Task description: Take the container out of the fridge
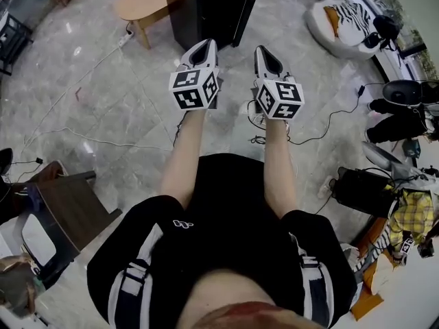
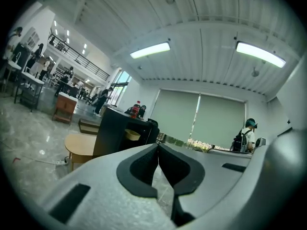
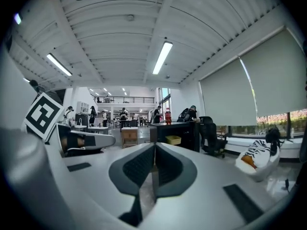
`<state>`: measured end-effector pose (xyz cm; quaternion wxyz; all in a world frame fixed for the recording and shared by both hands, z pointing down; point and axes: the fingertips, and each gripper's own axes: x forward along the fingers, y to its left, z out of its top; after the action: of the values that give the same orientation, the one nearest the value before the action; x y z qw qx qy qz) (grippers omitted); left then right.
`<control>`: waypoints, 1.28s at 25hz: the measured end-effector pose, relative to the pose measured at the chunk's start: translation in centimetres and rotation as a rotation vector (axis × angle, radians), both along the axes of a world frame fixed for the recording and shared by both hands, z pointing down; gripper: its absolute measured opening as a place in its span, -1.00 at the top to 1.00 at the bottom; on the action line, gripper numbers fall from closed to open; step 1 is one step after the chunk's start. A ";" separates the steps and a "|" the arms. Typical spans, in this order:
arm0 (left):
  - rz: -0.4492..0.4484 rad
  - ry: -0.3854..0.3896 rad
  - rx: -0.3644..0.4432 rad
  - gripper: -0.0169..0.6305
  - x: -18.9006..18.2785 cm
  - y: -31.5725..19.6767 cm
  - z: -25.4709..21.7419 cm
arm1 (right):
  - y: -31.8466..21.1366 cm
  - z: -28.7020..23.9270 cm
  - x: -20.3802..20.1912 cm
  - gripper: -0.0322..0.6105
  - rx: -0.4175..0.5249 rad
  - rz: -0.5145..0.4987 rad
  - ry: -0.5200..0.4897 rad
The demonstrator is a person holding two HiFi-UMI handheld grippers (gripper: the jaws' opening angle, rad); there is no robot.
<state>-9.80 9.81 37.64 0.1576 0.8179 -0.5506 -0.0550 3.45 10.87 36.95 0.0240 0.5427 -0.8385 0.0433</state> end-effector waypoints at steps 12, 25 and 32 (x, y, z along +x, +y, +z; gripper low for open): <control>-0.022 -0.122 0.018 0.92 0.7 -10.5 1.3 | -12.8 1.7 0.5 0.86 0.012 -0.023 -0.149; -0.110 -0.126 -0.059 0.92 6.6 -32.5 5.3 | -37.0 4.3 4.1 0.86 -0.045 -0.151 -0.115; -0.189 -0.163 -0.068 0.92 6.8 -40.2 5.0 | -46.0 3.8 4.1 0.86 -0.041 -0.218 -0.155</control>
<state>-2.96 -30.36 42.66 0.1343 0.7584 -0.6376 0.0159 7.53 -35.09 40.79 -0.0254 0.4429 -0.8907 0.0994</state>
